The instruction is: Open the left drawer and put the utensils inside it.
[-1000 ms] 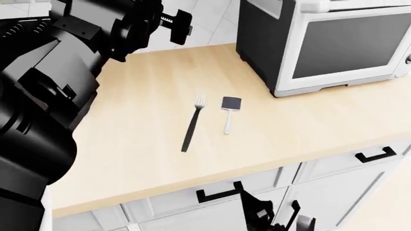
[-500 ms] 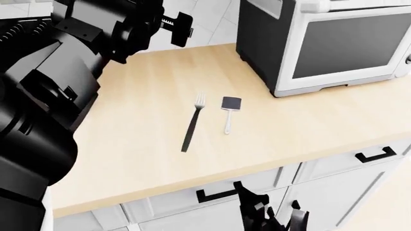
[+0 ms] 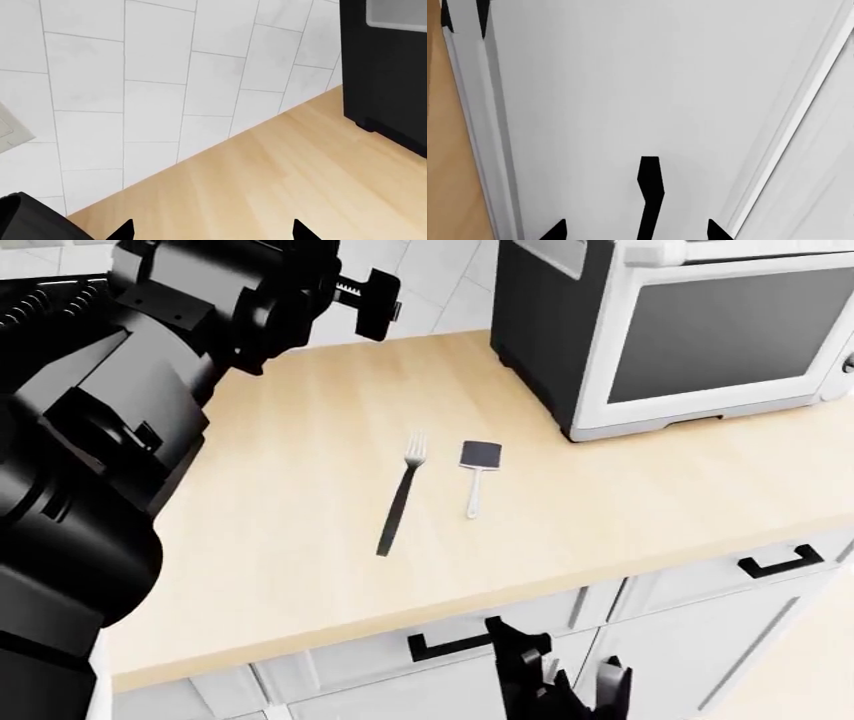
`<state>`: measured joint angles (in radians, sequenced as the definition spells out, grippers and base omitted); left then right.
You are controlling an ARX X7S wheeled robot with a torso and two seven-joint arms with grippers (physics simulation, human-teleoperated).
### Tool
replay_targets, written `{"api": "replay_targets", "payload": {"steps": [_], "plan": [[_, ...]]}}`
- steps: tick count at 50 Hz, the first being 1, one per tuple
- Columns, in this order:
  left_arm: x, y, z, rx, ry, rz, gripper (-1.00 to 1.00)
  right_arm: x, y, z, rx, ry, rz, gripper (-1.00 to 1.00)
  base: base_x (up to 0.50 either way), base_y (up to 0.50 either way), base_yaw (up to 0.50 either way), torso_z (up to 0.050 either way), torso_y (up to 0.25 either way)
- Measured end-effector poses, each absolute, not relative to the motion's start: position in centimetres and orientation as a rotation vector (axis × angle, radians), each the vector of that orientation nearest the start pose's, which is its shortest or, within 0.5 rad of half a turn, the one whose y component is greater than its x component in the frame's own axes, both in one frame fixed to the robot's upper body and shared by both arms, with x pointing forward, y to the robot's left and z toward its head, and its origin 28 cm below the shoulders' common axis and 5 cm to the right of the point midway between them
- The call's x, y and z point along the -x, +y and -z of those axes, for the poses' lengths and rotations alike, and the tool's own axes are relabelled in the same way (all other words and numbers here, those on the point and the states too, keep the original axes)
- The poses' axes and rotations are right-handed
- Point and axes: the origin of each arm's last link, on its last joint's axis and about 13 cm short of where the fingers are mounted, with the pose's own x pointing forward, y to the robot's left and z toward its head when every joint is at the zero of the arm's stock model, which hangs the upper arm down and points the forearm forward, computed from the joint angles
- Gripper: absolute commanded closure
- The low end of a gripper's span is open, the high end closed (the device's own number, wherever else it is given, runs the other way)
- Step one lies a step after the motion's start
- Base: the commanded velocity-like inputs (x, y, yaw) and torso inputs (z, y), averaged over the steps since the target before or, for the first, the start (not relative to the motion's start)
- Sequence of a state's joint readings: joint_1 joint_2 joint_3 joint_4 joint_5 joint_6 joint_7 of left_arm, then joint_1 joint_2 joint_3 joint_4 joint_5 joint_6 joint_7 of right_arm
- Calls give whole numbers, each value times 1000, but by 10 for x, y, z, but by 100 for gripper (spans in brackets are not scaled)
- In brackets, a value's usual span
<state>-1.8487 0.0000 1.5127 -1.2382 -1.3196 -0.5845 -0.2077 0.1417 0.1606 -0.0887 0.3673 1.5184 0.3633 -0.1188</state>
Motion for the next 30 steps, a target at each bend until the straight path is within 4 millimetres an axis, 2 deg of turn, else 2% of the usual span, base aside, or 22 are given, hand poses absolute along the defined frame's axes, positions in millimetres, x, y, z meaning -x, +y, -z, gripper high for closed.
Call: {"api": "replay_targets", "payload": {"steps": [30], "plan": [[-415, 169, -343, -331, 223, 15, -100, -235, -80, 20, -1365, 471, -228, -100, 0, 0, 0, 0, 0]]}}
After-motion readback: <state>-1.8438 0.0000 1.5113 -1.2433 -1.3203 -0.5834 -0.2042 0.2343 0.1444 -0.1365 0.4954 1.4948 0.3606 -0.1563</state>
